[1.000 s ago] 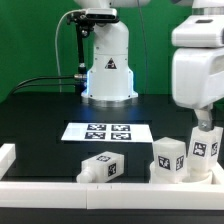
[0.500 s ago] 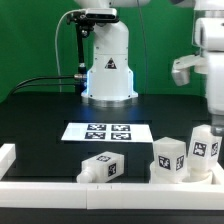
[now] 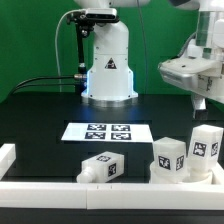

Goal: Assemble stool

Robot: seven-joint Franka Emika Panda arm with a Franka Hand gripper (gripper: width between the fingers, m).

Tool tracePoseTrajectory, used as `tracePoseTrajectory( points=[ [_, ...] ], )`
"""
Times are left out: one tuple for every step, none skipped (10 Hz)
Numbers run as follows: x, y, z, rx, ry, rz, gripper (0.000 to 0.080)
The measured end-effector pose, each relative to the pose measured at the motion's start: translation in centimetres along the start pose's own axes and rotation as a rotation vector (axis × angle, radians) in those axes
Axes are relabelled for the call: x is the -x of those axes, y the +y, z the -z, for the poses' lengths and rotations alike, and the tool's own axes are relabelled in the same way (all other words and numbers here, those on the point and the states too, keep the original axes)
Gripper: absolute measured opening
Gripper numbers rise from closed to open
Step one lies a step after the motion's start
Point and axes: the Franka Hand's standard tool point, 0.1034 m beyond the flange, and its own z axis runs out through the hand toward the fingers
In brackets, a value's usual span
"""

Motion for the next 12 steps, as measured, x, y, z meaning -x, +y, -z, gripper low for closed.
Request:
tracePoseTrajectory(
  points=[
    [0.4,0.0,-0.1,0.001,-0.013,0.140,0.0649],
    [0.6,-0.2,-0.4,0.001,-0.021,0.234,0.0649],
    [0.6,-0.4,-0.7,-0.005,-0.028,0.303,0.0649],
    [0.8,-0.7,-1.1,-0.013,-0.033,0.395,0.0649],
    [0.9,-0.9,-1.5,-0.022,-0.034,0.436,0.0649],
    [0.7,-1.2,-2.2,-0.031,-0.028,0.399,0.0649],
    [0.8,-1.4,-2.6,-0.038,-0.026,0.385,0.0649],
    [0.9,-1.4,-2.6,-0.037,-0.027,0.360,0.0625],
    [0.9,-1.4,-2.7,-0.038,-0.027,0.358,0.0625],
    [0.9,-1.4,-2.7,-0.037,-0.026,0.319,0.0457],
    [1.0,-1.4,-2.7,-0.036,-0.027,0.227,0.0457],
    [1.0,-1.4,-2.7,-0.036,-0.028,0.157,0.0331]
  ],
)
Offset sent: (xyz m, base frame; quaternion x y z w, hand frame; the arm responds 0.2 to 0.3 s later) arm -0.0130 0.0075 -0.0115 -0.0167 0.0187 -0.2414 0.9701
